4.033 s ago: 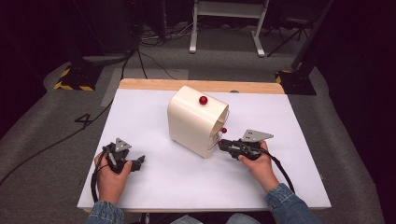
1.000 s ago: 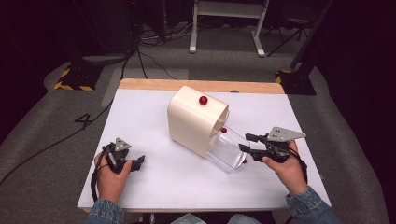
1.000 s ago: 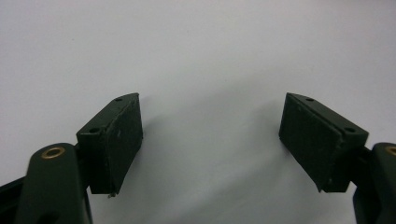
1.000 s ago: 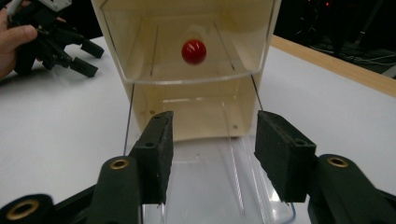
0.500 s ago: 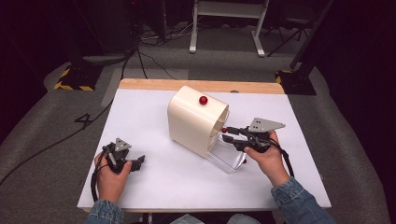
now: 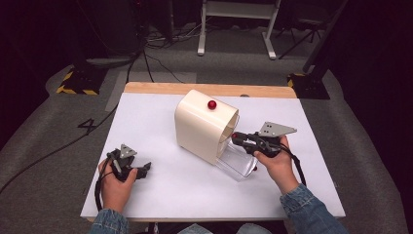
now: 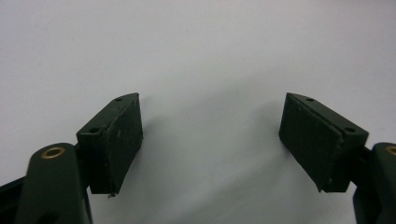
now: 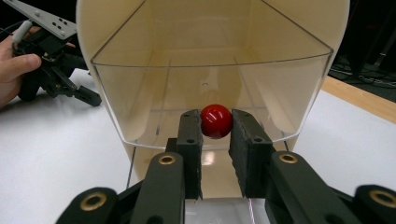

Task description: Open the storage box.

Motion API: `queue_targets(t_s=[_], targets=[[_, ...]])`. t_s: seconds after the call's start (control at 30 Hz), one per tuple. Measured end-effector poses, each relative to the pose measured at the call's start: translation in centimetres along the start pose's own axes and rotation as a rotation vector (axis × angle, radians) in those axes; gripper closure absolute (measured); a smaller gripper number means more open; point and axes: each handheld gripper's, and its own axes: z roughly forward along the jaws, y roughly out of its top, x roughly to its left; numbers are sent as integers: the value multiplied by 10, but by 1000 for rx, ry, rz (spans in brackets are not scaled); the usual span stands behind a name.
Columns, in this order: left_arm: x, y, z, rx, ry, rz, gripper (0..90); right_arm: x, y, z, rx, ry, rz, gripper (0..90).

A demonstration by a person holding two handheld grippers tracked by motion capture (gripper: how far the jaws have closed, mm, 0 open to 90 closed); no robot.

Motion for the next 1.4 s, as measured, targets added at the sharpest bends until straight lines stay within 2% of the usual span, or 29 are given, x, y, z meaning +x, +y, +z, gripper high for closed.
queue_targets(t_s=[0.33,0.77,1.07,1.4], targets=[[0,0,0,0,0,0,219,5,3,-29,3,-16,-26,745],[0,0,0,0,0,-1,219,7,-12,-72,1,-21,-1,745],[0,0,0,0,0,0,218,6,-22,-82,6,-27,18,744],[0,0,0,0,1,0,219,2,-40,-79,44,-35,46,741]])
